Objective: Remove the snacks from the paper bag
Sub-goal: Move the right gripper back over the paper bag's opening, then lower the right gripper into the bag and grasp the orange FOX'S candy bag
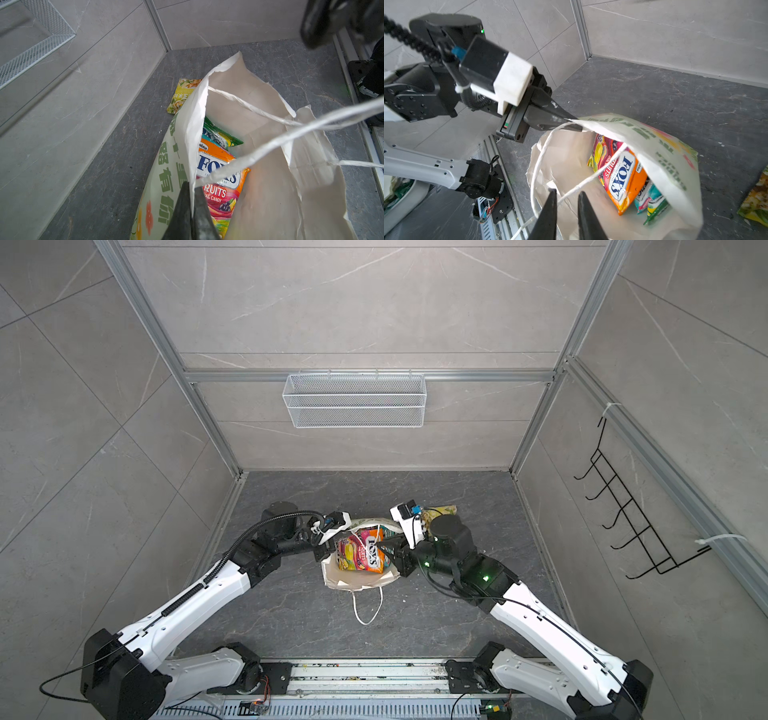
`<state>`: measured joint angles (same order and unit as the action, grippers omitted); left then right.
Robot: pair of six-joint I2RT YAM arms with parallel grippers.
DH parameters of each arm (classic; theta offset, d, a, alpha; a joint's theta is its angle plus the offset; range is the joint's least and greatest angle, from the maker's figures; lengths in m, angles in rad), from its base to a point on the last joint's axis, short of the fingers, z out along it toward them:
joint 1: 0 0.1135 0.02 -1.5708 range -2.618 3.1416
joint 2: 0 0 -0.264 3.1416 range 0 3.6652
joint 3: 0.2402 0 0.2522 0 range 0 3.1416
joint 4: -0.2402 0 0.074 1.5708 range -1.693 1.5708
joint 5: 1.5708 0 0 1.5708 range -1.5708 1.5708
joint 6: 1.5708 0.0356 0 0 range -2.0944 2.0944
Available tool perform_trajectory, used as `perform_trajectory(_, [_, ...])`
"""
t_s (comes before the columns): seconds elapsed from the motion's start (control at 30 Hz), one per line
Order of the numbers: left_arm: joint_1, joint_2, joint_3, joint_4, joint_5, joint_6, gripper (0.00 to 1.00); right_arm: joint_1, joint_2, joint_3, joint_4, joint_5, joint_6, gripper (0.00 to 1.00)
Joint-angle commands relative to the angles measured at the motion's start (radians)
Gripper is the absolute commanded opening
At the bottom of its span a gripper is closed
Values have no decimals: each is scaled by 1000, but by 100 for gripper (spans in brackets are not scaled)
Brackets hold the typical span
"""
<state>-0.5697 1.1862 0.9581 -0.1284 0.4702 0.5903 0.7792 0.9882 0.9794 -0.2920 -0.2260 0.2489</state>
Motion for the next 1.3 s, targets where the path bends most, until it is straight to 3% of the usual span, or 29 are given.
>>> perform_trajectory(0.0, [-10,-17,59,42,8,-6,0,89,-8,-40,-8,213,-47,19])
perform_trajectory(0.27, [-9,-19,65,46,0,-33,0,179,-43,-225,188,225,-81,15])
perform_trajectory(0.5, [-9,-16,60,56,-6,-43,0,190,12,-237,193,273,-91,12])
perform_trajectory(0.7, [-9,-25,50,69,11,-42,0,189,73,-188,155,408,-44,13])
perform_trajectory(0.97, [-9,-25,56,65,6,-52,0,191,139,-202,194,421,-84,13])
perform_trajectory(1.27, [-9,-26,42,88,10,-56,0,180,207,-166,157,510,24,12])
